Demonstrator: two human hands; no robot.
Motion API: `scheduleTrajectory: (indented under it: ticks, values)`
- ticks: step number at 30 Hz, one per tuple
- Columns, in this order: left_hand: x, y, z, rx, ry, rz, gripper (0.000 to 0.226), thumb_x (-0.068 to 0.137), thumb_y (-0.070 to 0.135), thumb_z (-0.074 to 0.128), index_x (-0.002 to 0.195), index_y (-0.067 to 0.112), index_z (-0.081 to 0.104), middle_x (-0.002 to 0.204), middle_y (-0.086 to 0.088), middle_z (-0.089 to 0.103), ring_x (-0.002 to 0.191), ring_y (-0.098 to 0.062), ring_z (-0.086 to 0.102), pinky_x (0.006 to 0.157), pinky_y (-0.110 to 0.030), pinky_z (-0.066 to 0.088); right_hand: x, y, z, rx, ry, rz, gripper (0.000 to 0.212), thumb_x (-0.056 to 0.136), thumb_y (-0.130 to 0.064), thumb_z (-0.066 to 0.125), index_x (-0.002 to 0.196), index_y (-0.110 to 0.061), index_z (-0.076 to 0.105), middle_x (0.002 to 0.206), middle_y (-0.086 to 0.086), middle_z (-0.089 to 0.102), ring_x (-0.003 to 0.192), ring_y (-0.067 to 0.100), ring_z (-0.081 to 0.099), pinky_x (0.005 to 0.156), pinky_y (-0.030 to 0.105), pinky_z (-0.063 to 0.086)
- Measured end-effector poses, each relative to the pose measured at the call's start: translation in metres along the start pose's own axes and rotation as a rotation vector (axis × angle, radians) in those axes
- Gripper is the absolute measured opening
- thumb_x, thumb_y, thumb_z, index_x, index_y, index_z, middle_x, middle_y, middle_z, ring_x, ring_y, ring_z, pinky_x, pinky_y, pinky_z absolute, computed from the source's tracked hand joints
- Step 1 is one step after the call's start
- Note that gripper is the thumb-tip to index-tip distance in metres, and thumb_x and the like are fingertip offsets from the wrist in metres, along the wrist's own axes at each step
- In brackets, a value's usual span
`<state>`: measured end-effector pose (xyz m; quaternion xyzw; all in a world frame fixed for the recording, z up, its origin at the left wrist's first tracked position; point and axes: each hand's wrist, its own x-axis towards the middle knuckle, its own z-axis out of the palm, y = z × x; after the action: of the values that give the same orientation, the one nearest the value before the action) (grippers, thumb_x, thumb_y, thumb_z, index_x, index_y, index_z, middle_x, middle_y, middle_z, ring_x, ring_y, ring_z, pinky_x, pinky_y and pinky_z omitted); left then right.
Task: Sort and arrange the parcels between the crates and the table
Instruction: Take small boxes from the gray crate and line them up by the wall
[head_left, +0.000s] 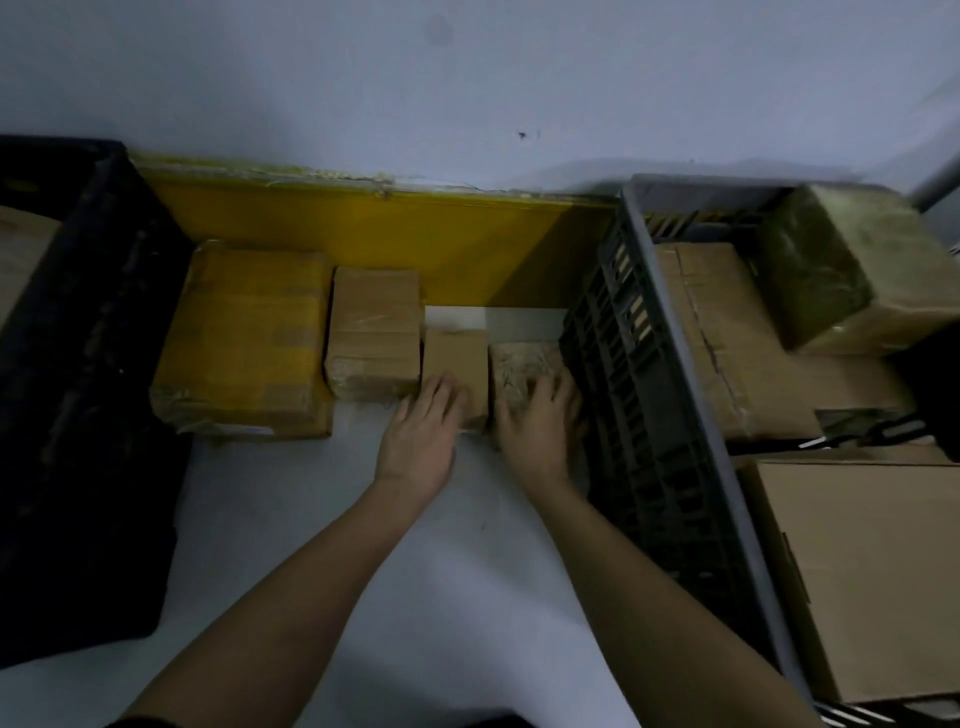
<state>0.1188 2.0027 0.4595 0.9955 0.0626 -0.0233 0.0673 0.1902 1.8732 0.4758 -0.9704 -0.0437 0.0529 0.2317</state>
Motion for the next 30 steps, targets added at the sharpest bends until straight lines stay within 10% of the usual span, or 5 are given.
scheduleTrajectory:
  ticks: [7, 12, 20, 30]
  values:
    - [-0.007, 0.02, 0.004, -0.076, 0.037, 0.009, 0.076, 0.073, 0.006, 0.075, 0.143, 0.005, 0.046, 0.147, -0.013, 0.045, 0.141, -0.03, 0.035, 0.12, -0.035, 0.018, -0.048, 0.035, 0.013, -0.12, 0.185, -0.265, 0.037, 0.077, -0.006, 0.071, 0.114, -0.007, 0.066, 0.123, 0.013, 0.061, 0.116, 0.032, 0.059, 0.101, 0.053, 0.047]
    - [-0.01, 0.016, 0.015, -0.14, 0.077, 0.038, 0.088, 0.062, -0.001, 0.078, 0.144, 0.002, 0.046, 0.141, -0.014, 0.053, 0.134, -0.034, 0.047, 0.114, -0.04, 0.032, -0.051, 0.038, 0.033, -0.143, 0.034, -0.272, 0.073, 0.077, -0.006, 0.073, 0.145, -0.004, 0.047, 0.153, 0.017, 0.042, 0.142, 0.033, 0.041, 0.111, 0.052, 0.04]
    - [0.021, 0.01, 0.018, -0.19, 0.099, 0.046, 0.086, 0.075, -0.003, 0.069, 0.152, 0.003, 0.03, 0.158, -0.014, 0.032, 0.147, -0.033, 0.026, 0.12, -0.04, 0.018, -0.003, 0.015, 0.03, -0.032, -0.075, -0.243, 0.074, 0.092, -0.003, 0.053, 0.157, -0.009, 0.017, 0.166, 0.009, 0.009, 0.154, 0.027, 0.005, 0.125, 0.044, 0.009]
    - [0.052, 0.002, 0.009, -0.089, 0.054, 0.04, 0.093, 0.075, 0.011, 0.072, 0.153, 0.001, 0.024, 0.158, -0.016, 0.03, 0.148, -0.038, 0.02, 0.123, -0.045, 0.015, 0.051, 0.013, 0.018, -0.072, -0.22, -0.268, 0.081, 0.089, -0.003, 0.055, 0.159, -0.015, 0.014, 0.168, 0.004, 0.001, 0.154, 0.02, -0.003, 0.125, 0.039, 0.008]
